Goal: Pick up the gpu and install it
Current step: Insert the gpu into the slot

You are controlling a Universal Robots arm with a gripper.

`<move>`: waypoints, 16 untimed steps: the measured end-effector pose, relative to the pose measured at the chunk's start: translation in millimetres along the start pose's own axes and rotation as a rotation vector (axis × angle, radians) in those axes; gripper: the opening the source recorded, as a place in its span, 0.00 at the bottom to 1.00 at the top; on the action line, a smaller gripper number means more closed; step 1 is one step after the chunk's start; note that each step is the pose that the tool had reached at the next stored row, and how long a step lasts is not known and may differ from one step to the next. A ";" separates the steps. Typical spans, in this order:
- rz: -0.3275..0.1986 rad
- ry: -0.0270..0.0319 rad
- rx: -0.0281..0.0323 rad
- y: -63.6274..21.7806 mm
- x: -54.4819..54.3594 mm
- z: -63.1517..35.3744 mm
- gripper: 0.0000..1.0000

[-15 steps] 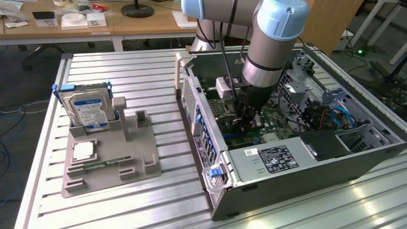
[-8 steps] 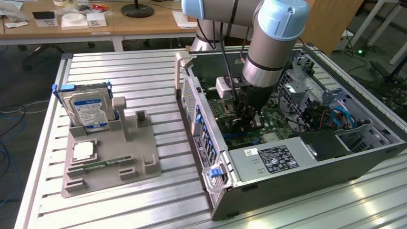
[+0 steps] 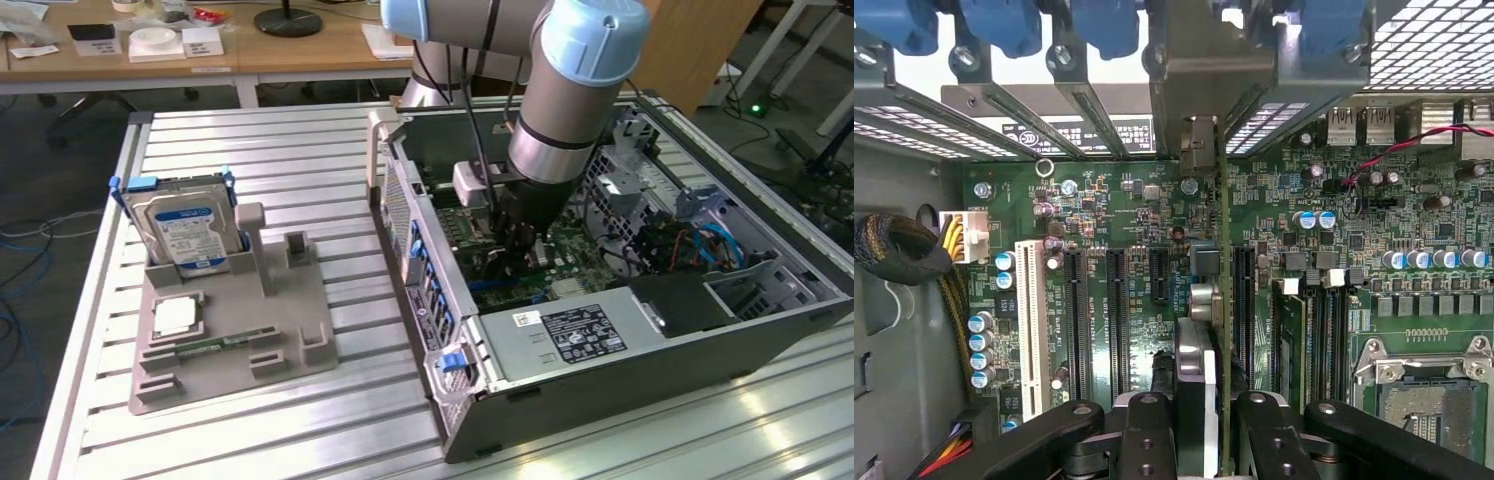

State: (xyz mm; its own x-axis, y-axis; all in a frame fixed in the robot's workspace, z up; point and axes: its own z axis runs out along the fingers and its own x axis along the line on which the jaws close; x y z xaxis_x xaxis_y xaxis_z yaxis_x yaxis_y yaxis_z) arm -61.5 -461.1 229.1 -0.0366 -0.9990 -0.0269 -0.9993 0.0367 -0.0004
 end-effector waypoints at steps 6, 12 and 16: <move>0.000 -0.0001 0.0017 0.1 0.0 0.1 0.29; 0.000 -0.0002 0.0062 0.0 -0.1 0.0 0.29; 0.000 -0.0005 0.0063 0.0 0.0 1.3 0.29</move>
State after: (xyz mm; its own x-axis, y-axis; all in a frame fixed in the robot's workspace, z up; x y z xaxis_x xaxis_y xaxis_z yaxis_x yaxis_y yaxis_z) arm -61.5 -461.0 227.8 -0.0365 -0.9990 -0.0275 -0.9993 0.0367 -0.0067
